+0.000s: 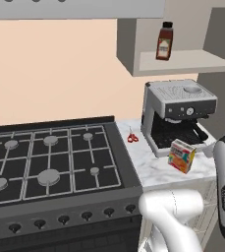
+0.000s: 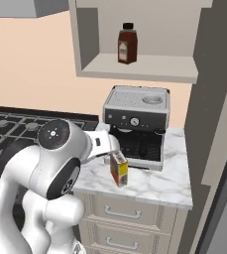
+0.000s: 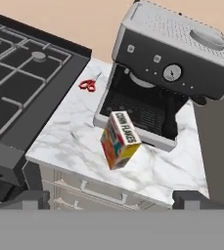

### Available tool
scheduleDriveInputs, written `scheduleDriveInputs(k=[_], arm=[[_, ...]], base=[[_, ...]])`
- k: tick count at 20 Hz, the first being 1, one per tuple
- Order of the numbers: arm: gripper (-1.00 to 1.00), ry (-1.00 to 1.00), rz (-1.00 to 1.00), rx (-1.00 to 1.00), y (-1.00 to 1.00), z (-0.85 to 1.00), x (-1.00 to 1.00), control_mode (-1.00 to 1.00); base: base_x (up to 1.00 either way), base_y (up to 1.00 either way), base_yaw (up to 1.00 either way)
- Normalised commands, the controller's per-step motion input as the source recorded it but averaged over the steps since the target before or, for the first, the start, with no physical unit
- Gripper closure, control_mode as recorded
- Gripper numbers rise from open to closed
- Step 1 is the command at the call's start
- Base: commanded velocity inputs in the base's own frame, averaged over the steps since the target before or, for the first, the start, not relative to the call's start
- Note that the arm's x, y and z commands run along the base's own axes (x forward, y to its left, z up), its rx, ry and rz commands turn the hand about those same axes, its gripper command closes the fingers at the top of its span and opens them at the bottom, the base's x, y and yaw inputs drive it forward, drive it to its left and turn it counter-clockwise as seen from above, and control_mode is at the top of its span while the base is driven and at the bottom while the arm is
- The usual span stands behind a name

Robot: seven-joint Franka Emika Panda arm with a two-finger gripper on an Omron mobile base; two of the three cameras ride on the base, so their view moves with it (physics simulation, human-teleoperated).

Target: Pick the cereal and cereal from the counter and place them in the cabinets closest to them.

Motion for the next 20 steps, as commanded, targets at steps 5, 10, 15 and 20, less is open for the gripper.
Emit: scheduleDriveInputs(k=[5, 10, 15, 20], arm=[[-1.00, 0.04, 0.03, 0.00, -0.17, -0.49, -0.02, -1.00], [-1.00, 0.09, 0.01, -0.05, 0.02, -0.57, 0.05, -1.00], [-1.00, 0.09, 0.00, -0.04, 0.05, -0.55, 0.15, -1.00], [-1.00, 0.04, 0.00, 0.00, 0.00, -0.47, 0.02, -1.00]], base=[[0.00, 0.00, 0.00], [0.00, 0.00, 0.00], [0.00, 0.00, 0.00], [0.00, 0.00, 0.00]])
